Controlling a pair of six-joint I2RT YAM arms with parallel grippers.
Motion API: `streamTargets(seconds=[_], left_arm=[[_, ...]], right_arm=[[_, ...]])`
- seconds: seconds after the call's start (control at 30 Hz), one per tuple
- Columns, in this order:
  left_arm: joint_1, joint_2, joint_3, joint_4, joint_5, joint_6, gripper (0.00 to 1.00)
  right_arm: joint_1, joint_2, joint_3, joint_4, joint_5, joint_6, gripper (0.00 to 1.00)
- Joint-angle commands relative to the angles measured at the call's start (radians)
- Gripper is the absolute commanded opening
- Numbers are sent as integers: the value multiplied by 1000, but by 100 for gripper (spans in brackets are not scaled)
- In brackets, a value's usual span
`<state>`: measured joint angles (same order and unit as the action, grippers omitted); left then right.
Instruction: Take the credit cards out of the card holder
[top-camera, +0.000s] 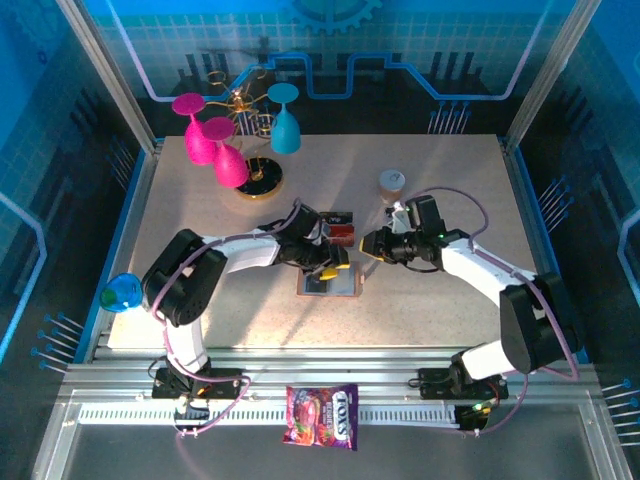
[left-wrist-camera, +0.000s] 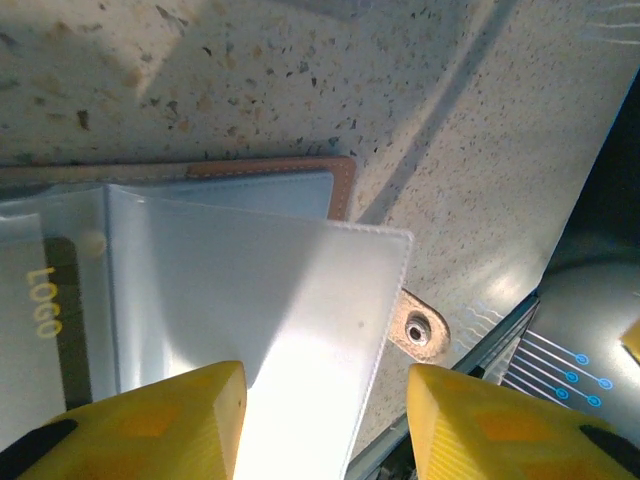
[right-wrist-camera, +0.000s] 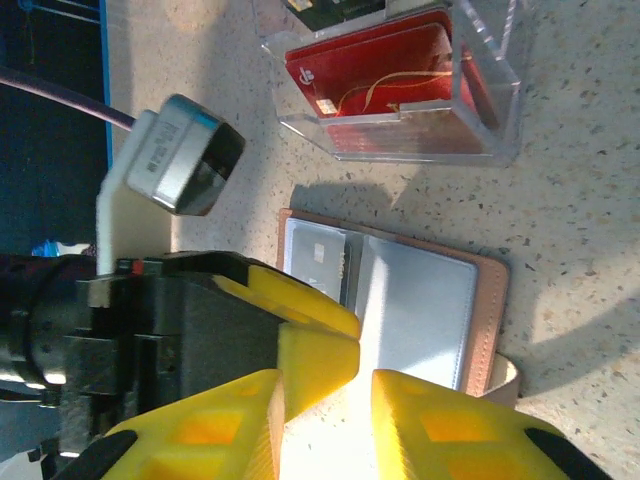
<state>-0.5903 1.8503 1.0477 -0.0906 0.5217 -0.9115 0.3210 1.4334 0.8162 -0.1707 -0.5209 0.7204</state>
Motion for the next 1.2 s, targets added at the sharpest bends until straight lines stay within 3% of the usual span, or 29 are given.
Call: streamTargets(seconds=[0.0,0.4,0.7,1.17], left_arm=[[-16,38,30,2,32,-10,48],[-23,31,35,5,22,-8,49],[22,-49,-6,-9,1,4,48],[131,-176,-128,-45,-39,36,41]], right_arm=[[-22,-39,-23,-29,19,-16,31],[-26,-44,-45,-10,1,5,31],[-1,-2,-30,15,-20,20,30],[132,157,37,71,-56,61,28]])
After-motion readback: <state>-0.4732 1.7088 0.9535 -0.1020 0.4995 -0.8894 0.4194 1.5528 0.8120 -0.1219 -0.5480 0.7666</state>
